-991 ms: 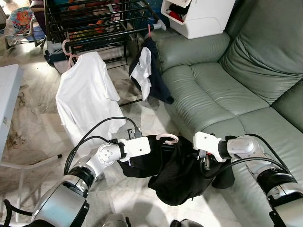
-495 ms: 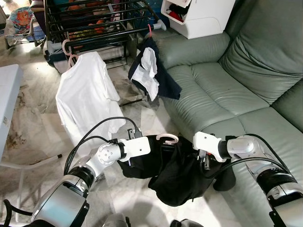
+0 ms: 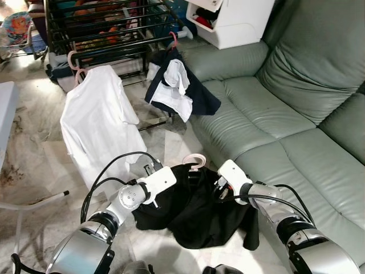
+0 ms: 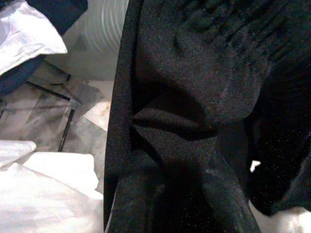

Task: Hang hanger

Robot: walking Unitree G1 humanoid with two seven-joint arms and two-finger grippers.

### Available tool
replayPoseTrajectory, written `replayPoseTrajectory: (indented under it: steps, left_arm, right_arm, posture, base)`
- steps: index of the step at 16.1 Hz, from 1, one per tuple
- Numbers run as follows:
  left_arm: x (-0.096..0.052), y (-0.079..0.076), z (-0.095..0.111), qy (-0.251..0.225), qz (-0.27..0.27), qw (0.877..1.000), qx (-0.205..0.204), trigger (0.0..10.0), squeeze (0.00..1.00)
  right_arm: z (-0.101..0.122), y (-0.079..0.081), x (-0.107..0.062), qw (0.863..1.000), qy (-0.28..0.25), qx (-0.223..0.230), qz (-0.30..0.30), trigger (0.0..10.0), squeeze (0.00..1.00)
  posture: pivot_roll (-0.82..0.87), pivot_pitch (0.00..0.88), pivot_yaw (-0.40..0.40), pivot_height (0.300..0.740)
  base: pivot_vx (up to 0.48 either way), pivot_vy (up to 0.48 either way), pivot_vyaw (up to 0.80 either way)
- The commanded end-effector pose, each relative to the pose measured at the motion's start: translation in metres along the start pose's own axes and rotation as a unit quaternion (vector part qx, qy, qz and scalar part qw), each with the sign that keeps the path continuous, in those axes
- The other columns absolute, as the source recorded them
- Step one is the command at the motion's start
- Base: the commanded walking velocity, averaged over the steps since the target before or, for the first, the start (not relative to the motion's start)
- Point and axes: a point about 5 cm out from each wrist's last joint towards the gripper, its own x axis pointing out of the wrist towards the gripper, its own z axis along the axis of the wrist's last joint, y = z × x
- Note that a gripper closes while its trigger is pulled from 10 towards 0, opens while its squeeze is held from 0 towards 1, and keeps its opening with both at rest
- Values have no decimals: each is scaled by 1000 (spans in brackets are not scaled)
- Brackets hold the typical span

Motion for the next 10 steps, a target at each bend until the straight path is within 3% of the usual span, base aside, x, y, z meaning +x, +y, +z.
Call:
replayPoseTrajectory:
  steps: [1,2,3,10]
  left_arm:
    - [-2,7,-1,-3,28,999,-32,10000,0]
    - [-3,7,-3,-2,31,999,-43,10000,847]
    - [-3,8,-3,-3,32,999,-44,10000,1000]
    - [-3,9,-2,-7,25,999,-42,10000,1000]
  right_arm:
    - [-1,-9,-2,998,-2,32,-47,0,0]
    - [-4,-8,-2,998,3,32,-46,0,0]
    - [-5,-7,-3,998,5,32,-46,0,0]
    - [-6,-9,-3,998,9,31,-45,0,0]
  posture:
    - [-140,0,0,740]
    - [-140,0,0,740]
    - [-140,0,0,740]
    - [-139,0,0,740]
  base:
    - [0,0,0]
    - [0,0,0]
    - [0,0,0]
    - [0,0,0]
